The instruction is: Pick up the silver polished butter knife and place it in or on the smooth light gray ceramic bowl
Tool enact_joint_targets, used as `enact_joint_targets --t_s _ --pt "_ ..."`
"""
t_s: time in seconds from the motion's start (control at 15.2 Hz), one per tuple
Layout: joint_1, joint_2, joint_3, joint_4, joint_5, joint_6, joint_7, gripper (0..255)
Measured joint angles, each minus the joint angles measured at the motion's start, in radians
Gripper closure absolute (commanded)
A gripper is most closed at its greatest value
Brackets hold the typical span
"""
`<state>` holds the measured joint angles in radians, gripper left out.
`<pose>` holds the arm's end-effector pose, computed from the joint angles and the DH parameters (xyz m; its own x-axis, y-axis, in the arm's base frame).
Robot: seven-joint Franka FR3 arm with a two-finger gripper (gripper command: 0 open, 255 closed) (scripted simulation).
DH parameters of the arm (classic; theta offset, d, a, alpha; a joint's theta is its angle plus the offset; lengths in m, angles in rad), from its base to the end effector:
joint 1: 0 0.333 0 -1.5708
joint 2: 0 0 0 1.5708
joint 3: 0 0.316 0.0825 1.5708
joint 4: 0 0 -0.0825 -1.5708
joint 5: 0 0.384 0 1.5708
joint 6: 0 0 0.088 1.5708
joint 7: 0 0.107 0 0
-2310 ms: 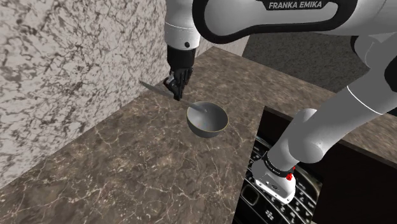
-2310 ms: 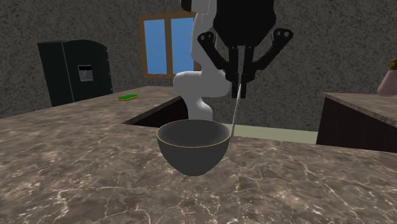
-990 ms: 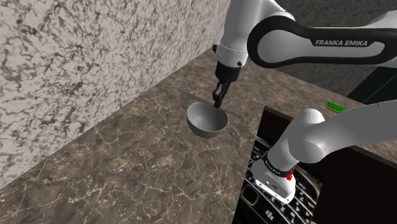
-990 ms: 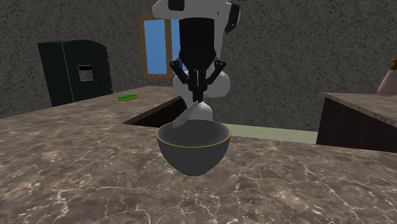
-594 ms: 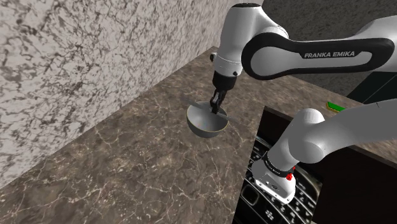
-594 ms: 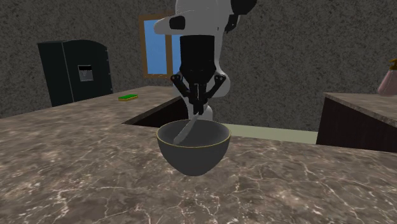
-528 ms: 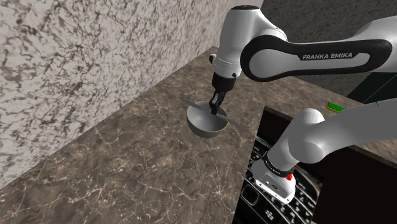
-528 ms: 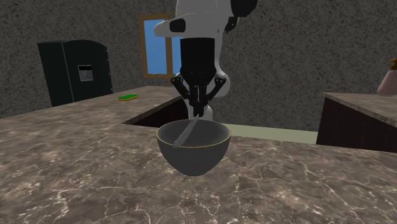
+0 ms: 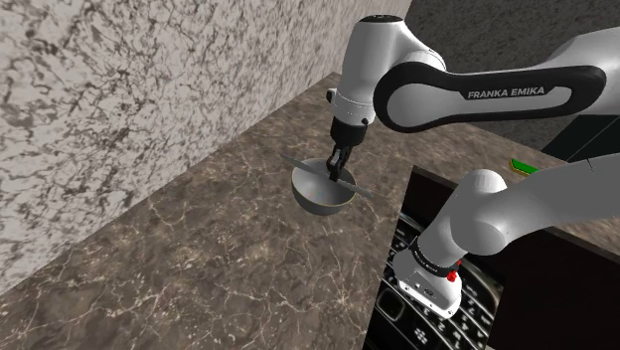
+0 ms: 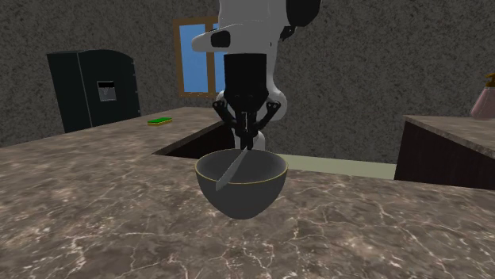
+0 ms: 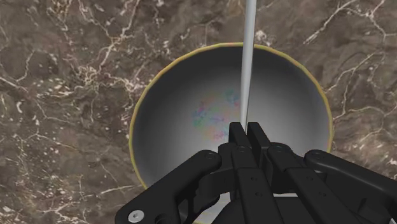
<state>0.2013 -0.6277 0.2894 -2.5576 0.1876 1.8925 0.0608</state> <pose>0.3081 0.1833 0.4592 0.9516 0.3029 -0.0521 0.3031 -0.9529 -0.0030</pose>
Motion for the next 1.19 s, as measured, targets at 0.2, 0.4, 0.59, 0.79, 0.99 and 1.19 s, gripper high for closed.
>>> enact_joint_targets --t_s 0.2,0.4,0.59,0.79,0.99,1.19 --pt "0.0 0.0 0.0 0.0 0.0 0.0 0.0 0" --pt "0.0 0.0 0.0 0.0 0.0 0.0 0.0 0" --pt "-0.003 -0.005 -0.007 0.038 -0.006 -0.041 0.001 0" --pt "-0.008 -0.004 -0.016 0.11 -0.015 -0.113 0.003 0" --pt "-0.007 -0.009 -0.019 0.119 -0.016 -0.128 0.003 0" --pt "-0.007 -0.01 -0.019 0.12 -0.016 -0.129 0.003 0"
